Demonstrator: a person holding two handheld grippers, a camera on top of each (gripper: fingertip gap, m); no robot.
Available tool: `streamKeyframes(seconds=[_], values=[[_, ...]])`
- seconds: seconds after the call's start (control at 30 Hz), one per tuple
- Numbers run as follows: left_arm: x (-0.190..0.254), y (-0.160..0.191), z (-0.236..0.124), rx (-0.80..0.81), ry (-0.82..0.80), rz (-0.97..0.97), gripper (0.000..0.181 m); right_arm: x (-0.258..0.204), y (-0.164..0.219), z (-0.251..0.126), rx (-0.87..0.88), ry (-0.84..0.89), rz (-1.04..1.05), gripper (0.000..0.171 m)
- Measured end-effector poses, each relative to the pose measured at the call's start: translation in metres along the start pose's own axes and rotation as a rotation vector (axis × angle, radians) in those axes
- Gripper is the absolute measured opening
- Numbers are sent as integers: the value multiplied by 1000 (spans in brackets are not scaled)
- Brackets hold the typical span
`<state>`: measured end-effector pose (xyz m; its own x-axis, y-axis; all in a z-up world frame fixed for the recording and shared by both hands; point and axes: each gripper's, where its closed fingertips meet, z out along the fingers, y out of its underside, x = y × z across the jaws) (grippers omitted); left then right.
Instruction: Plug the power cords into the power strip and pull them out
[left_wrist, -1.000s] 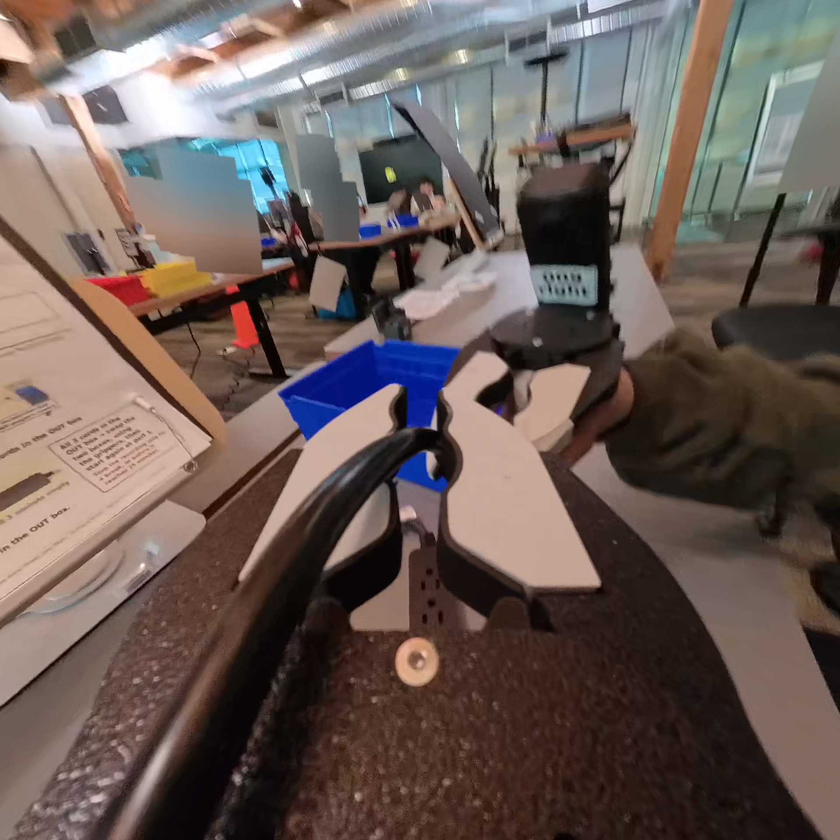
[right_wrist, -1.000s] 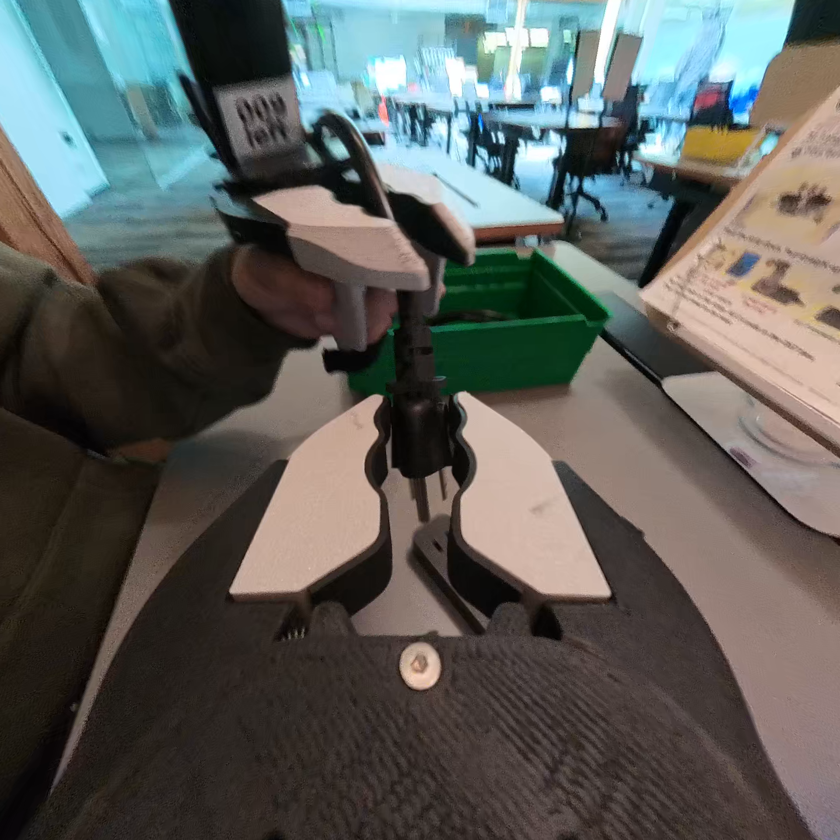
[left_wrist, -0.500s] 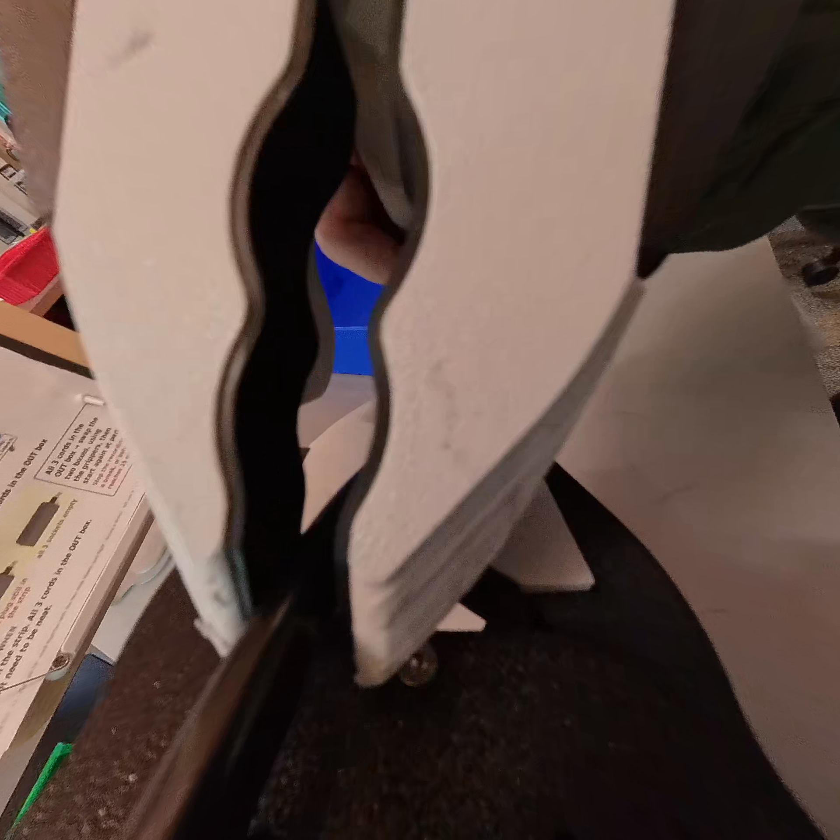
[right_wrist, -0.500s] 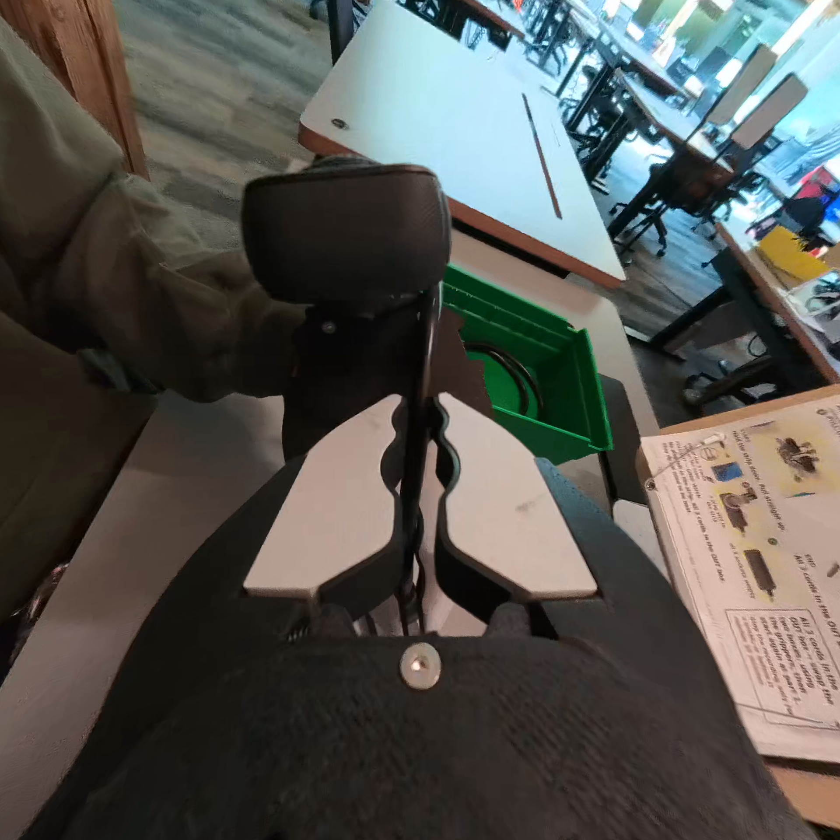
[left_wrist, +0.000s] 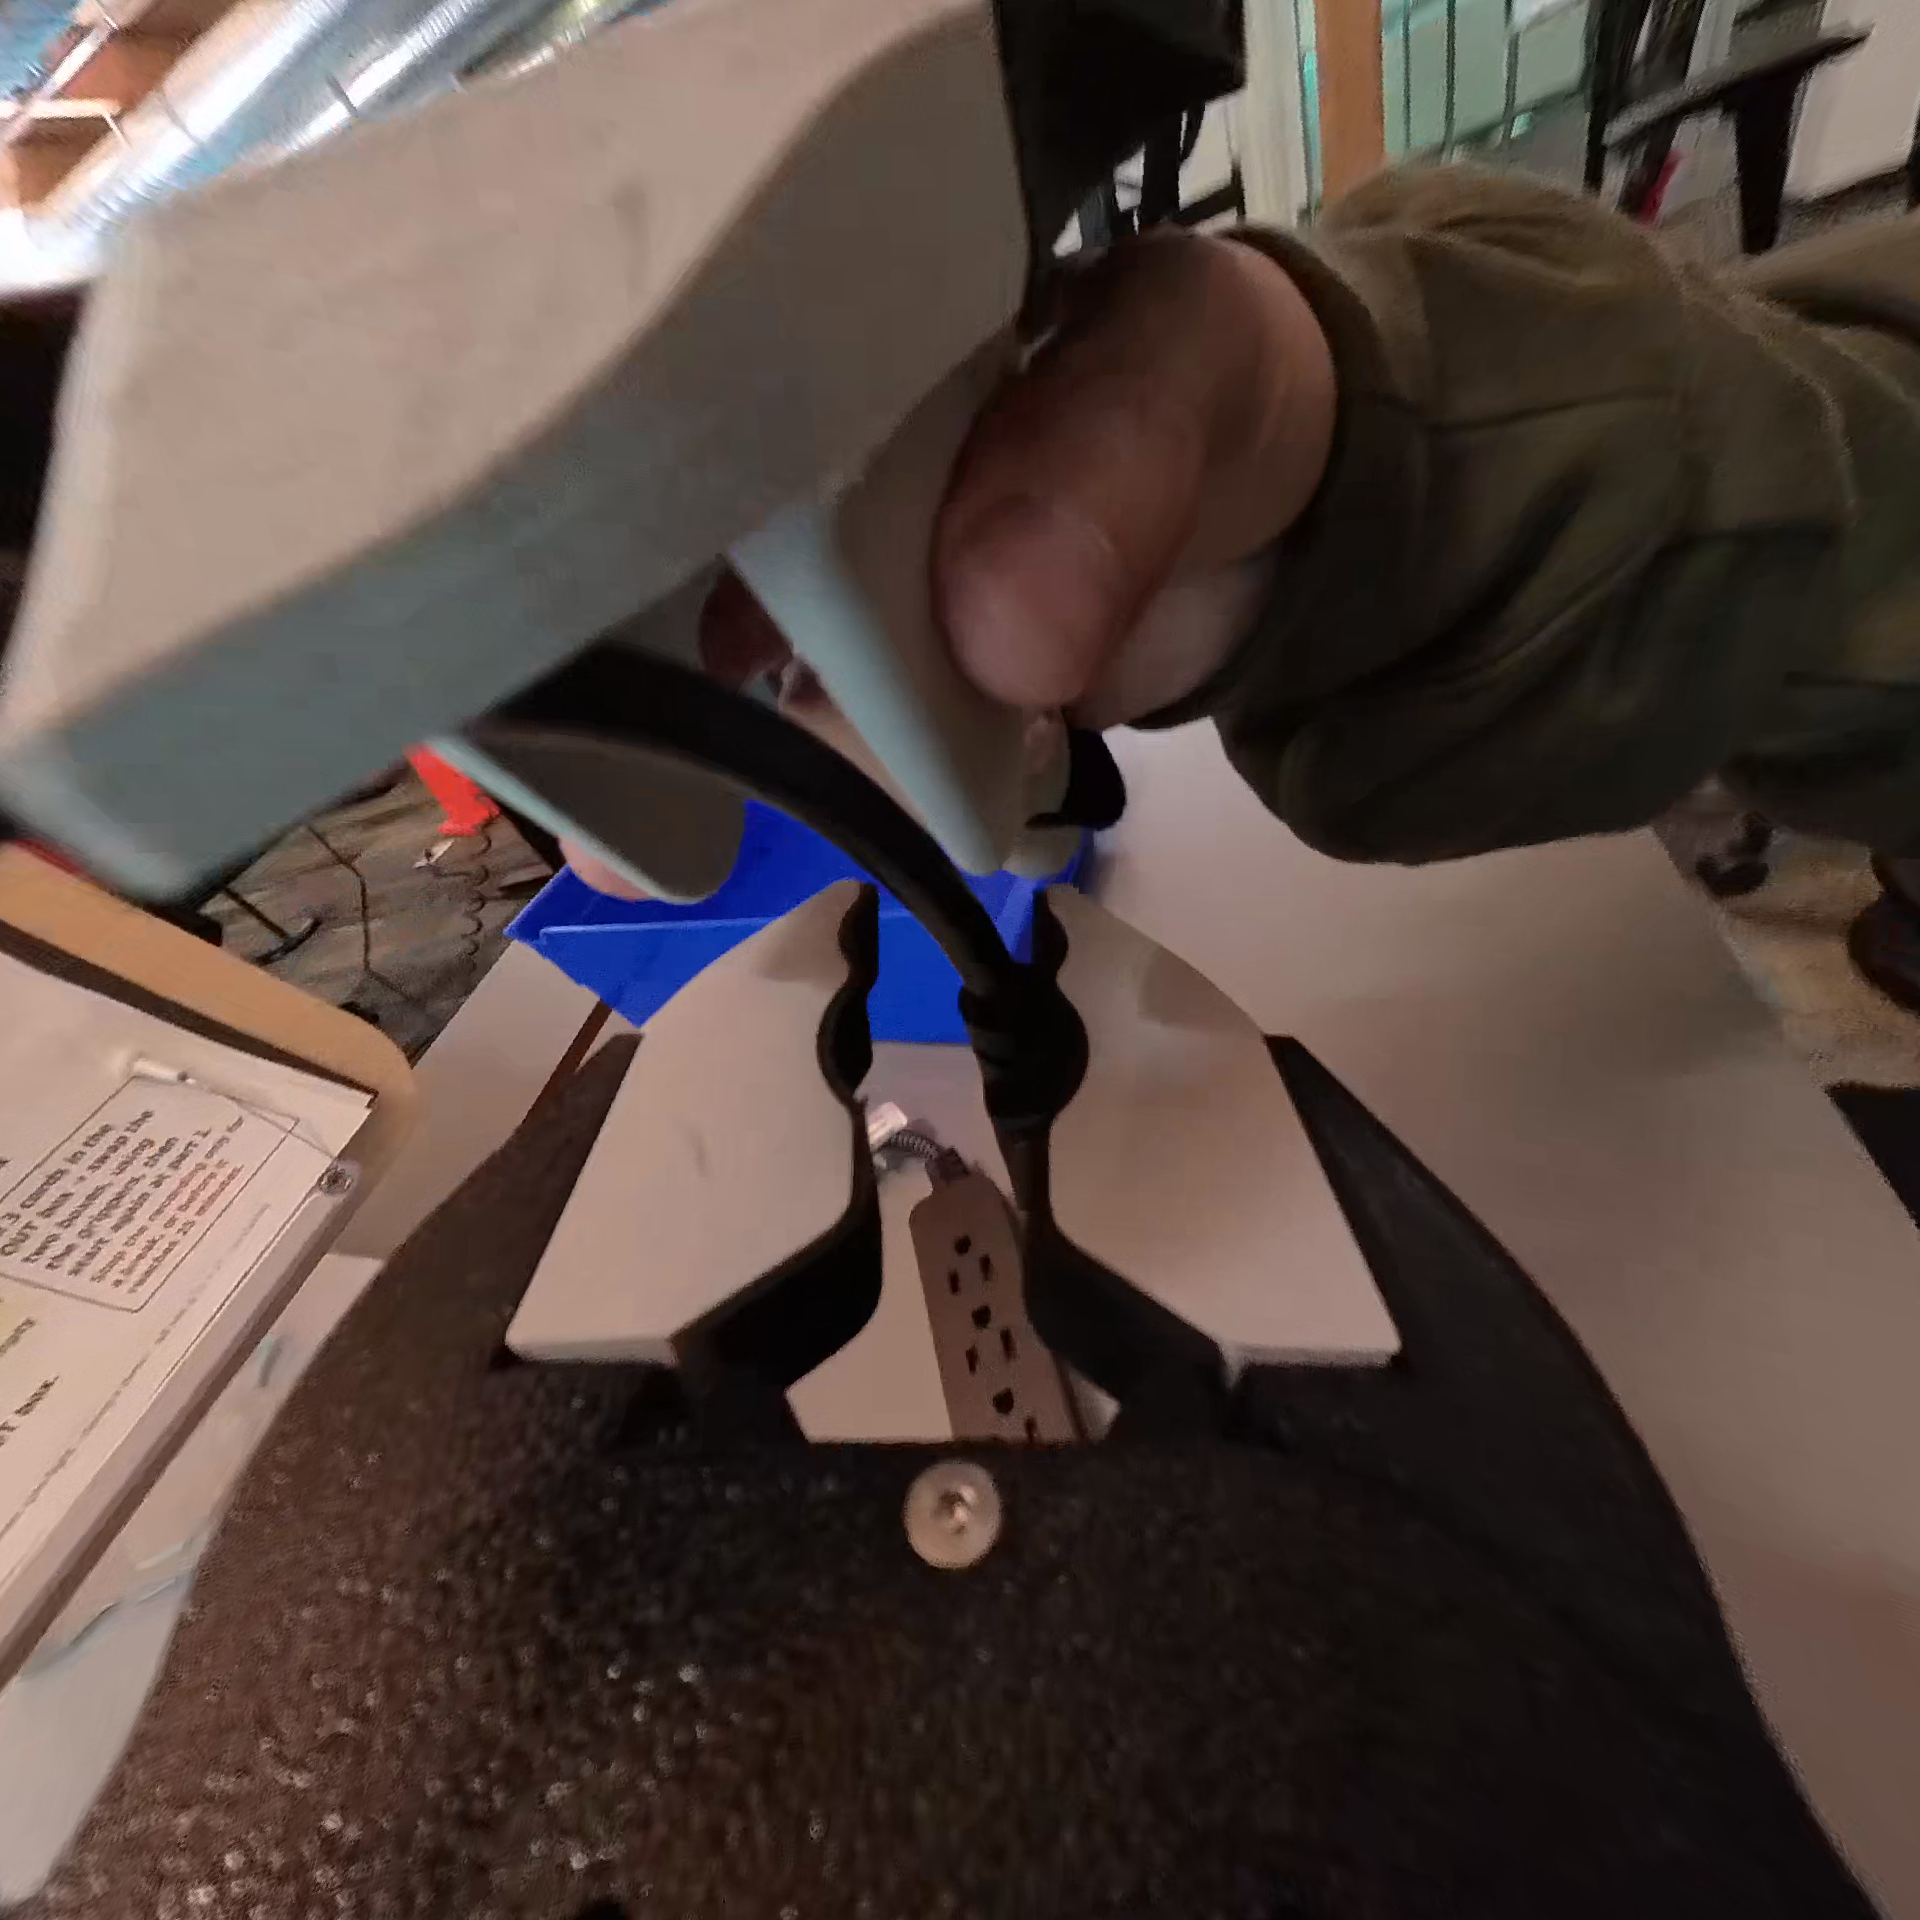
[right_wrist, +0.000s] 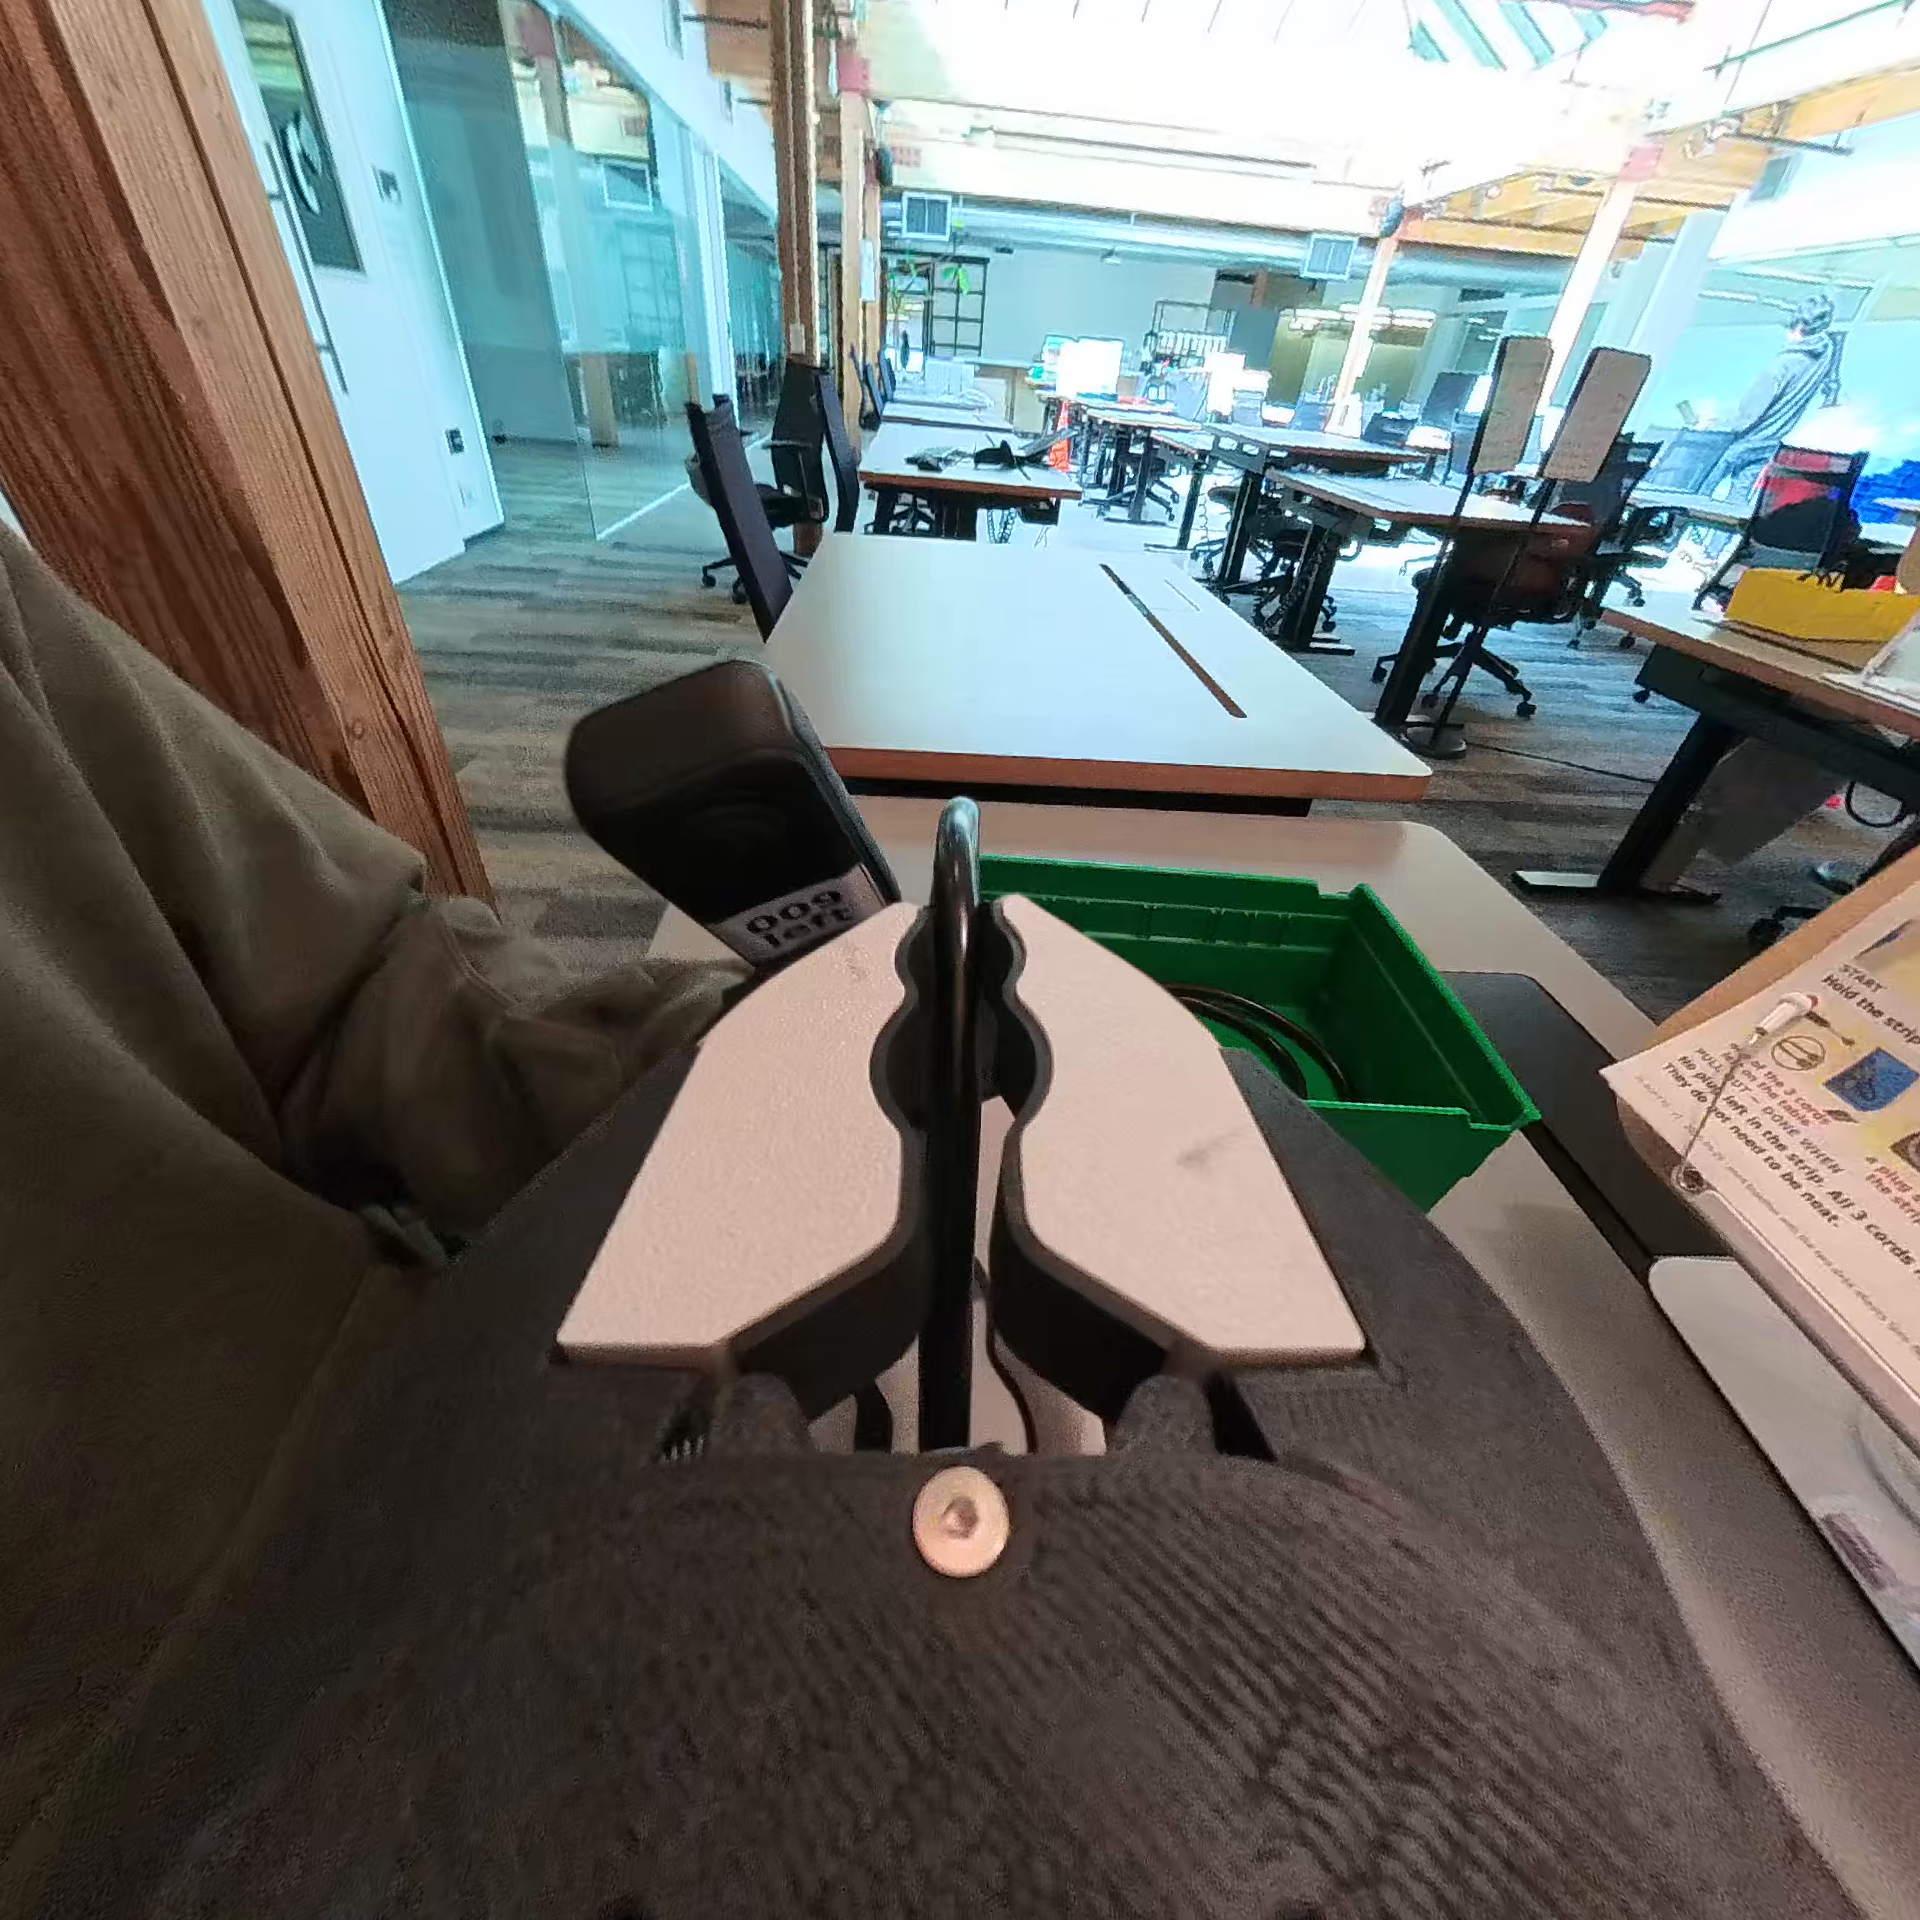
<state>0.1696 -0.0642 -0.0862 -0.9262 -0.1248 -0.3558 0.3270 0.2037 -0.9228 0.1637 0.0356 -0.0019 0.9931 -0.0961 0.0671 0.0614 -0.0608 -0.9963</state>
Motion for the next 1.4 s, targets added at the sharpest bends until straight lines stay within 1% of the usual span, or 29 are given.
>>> streamKeyframes(seconds=[0.03,0.1,0.23,0.27,0.33,0.47,0.53,0.6,0.63,0.7,0.8,0.87,0.9,0.93,0.97,1.03,1.1,1.23,1.33,1.37,1.4], values=[[-2,-2,1,28,4,-25,28,1,-2,0,12,-5,25,8],[-2,-3,2,64,36,-52,19,2,-5,-1,26,-27,54,9],[-6,-3,3,99,72,-89,22,7,-9,-4,21,-55,110,8],[-6,-1,2,88,90,-100,24,8,-8,-5,3,-53,105,8],[-7,3,0,59,105,-106,34,5,-7,-5,-27,-72,88,8],[-2,8,-7,-10,173,-98,37,6,-4,-6,-61,-81,87,8],[6,8,-11,-33,220,-99,45,7,-3,-10,-66,-94,94,8],[19,9,-16,-44,296,-89,45,7,-3,-14,-59,-113,116,8],[20,12,-16,-62,301,-82,43,6,-4,-16,-47,-131,132,8],[15,21,-14,-105,263,-40,26,4,-4,-15,-24,-158,178,8],[3,19,-11,-81,199,-25,25,1,-3,-13,-2,-184,209,9],[5,16,-10,-52,224,-29,27,1,-3,-13,10,-199,231,8],[7,18,-10,-61,235,-26,31,1,-3,-13,14,-203,237,8],[7,20,-9,-73,239,-22,30,2,-2,-14,9,-203,244,8],[10,23,-10,-89,266,-20,16,2,-1,-15,7,-204,244,8],[11,23,-11,-109,291,-36,15,4,-2,-16,7,-191,239,8],[8,23,-9,-117,264,-43,15,5,-3,-17,9,-186,230,8],[2,20,-3,-106,218,-159,15,17,-3,-17,3,-124,203,8],[-5,18,2,-114,141,-251,14,28,-1,-17,-11,-46,158,9],[-12,14,3,-101,89,-272,14,33,1,-19,-28,5,125,15],[-18,9,1,-81,52,-289,14,37,2,-23,-43,65,80,32]])
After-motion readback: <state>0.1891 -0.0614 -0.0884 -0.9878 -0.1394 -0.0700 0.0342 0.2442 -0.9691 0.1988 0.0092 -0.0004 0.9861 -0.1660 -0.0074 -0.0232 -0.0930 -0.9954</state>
